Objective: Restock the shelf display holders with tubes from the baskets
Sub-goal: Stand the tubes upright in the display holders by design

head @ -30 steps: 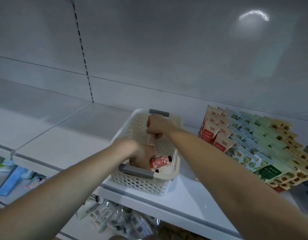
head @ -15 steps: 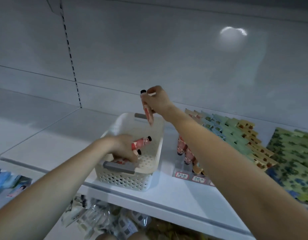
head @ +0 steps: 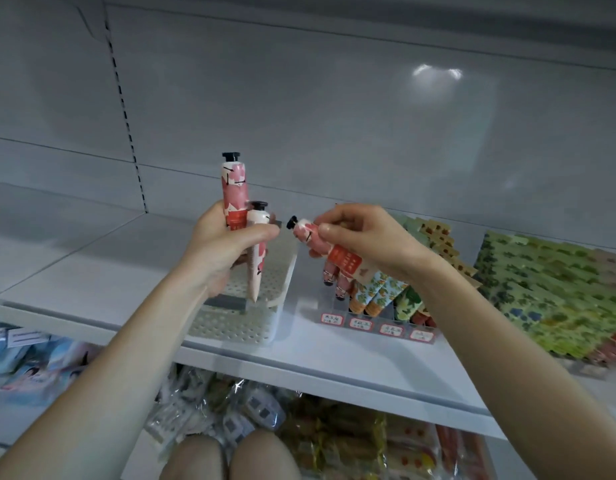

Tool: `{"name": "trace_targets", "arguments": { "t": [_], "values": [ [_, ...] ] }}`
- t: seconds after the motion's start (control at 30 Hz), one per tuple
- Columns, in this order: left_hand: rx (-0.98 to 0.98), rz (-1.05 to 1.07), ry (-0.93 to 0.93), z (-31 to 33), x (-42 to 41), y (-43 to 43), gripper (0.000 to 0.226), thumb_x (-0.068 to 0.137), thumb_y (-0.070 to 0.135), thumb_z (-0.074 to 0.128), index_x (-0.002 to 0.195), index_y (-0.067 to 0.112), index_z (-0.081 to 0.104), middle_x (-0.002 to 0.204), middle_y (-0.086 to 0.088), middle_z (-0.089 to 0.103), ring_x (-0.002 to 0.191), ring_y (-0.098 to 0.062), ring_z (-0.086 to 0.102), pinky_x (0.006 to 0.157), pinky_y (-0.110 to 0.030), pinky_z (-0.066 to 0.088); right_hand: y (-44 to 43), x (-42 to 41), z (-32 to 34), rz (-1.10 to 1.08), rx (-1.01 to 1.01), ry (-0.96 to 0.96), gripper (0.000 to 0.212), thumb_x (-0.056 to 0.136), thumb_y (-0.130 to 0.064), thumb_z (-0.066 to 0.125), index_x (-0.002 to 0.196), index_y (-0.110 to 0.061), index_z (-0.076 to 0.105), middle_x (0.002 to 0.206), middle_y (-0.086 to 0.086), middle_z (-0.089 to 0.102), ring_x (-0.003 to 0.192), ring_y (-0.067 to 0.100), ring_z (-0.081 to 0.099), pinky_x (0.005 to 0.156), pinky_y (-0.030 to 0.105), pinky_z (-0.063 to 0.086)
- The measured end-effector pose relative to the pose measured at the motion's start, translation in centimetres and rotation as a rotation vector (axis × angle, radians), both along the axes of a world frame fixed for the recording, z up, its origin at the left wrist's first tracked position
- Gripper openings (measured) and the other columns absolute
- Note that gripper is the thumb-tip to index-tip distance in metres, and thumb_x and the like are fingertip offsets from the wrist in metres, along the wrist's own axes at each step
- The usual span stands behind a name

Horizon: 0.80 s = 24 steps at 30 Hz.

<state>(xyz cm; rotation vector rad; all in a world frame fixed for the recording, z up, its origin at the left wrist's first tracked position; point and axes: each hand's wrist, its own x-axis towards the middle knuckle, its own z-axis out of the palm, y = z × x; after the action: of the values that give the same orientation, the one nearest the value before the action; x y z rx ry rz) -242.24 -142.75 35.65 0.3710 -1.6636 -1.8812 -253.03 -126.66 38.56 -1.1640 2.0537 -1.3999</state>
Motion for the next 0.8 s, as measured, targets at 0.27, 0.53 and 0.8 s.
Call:
{"name": "trace_targets", "arguments": {
  "t": [0.27,0.53,0.8],
  "values": [
    [-0.086,-0.113,-0.054,-0.7,0.8,3.9,0.027,0.072,-0.002,0.071,0.083,0.018,0.056,0.066,0.005,0.066,0.058,-0.009,0.063,0.055,-0.025,0.050,3.8,0.9,-0.3,0.112,0.056,-0.108,0.011,0.089,-0.007,0.056,0.096,-0.007,0.065,0.083,0.013,0.070,0.068,0.012,0.069,0.065,0.023,0.058],
    [0.143,0.073,-0.008,-1.0,-0.4,4.9,0.018,0.079,0.002,0.066,0.073,0.015,0.055,0.049,0.003,0.059,0.049,-0.009,0.059,0.062,-0.030,0.050,5.5,-1.1,0.1,0.146,-0.148,-0.600,0.043,0.082,-0.027,0.054,0.111,0.005,0.056,0.101,0.019,0.069,0.090,0.026,0.069,0.079,0.027,0.056],
    [0.098,0.141,-0.018,-2.1,-0.8,5.7,0.016,0.077,0.006,0.071,0.082,0.012,0.057,0.079,-0.013,0.064,0.073,-0.023,0.065,0.068,-0.033,0.052,5.0,-1.5,0.3,-0.307,-0.159,-0.063,0.021,0.090,-0.015,0.058,0.106,-0.003,0.062,0.086,0.005,0.067,0.071,0.012,0.064,0.065,0.020,0.055]
  ]
}}
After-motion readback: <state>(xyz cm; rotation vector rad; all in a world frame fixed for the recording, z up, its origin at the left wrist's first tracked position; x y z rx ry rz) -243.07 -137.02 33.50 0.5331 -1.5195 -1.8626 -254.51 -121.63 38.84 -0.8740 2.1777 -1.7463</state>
